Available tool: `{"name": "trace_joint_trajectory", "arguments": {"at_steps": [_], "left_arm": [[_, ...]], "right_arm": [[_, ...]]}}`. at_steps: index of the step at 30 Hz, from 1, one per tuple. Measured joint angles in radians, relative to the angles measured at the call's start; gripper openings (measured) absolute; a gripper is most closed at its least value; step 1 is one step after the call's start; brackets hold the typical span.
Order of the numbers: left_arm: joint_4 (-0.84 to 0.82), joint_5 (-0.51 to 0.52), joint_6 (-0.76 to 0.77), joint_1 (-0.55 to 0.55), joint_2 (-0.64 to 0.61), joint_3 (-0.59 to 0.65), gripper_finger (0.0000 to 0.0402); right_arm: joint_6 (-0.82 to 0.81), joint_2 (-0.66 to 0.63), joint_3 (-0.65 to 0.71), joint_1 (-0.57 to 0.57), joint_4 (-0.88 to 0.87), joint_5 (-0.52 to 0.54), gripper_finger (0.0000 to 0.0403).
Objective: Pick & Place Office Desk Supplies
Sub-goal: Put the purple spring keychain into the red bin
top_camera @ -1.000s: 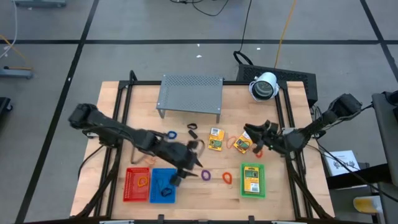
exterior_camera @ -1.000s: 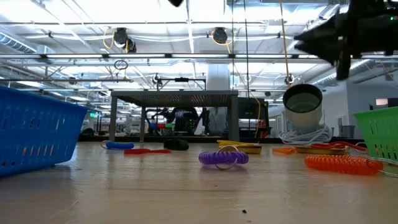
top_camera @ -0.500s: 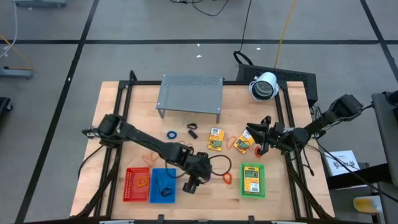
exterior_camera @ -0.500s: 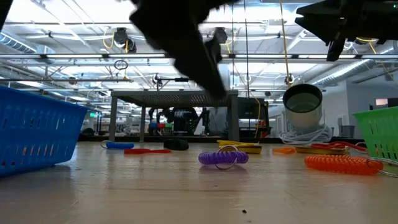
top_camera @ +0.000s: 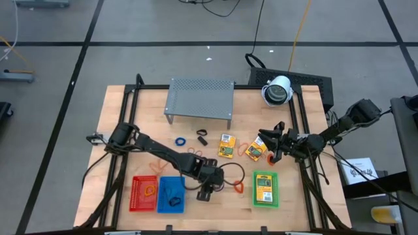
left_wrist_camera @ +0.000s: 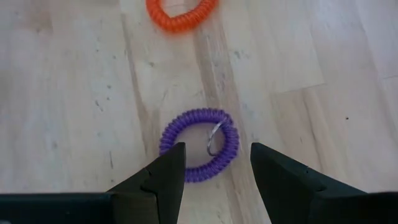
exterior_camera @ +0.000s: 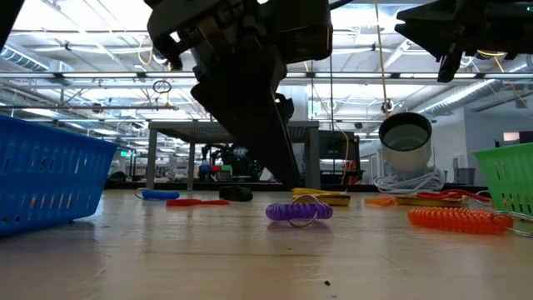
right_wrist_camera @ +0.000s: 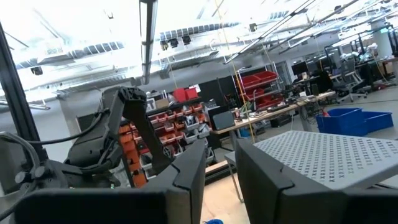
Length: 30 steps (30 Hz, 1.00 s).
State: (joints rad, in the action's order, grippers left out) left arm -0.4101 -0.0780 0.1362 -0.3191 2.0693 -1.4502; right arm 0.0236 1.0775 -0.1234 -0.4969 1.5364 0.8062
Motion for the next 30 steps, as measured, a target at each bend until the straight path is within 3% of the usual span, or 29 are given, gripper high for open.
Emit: {"name": "trace_joint_trajectory", "arguments": {"at_steps": [6,13,22,30], "left_arm": [[-0.011,-0.035,-0.013,0.0,0.0,0.0,0.0188],[-0.008,0.023,0.009,0.0,0.0,0.0,0.0188],[-0.003,0.001,0.031,-0.014,0.0,0.002,0.0188],[0.025,0.042,0.051,-0.017,0.008,0.003,0.0188]], "right_arm": [[0.0,0.0,0.0,0.0,0.0,0.0,0.0079],[-0.011,0.0,0.0,0.0,0.0,0.0,0.0078],[-0.011,0.0,0.0,0.0,0.0,0.0,0.0077],[-0.012,0.0,0.0,-0.001,0.0,-0.001,0.0079]]}}
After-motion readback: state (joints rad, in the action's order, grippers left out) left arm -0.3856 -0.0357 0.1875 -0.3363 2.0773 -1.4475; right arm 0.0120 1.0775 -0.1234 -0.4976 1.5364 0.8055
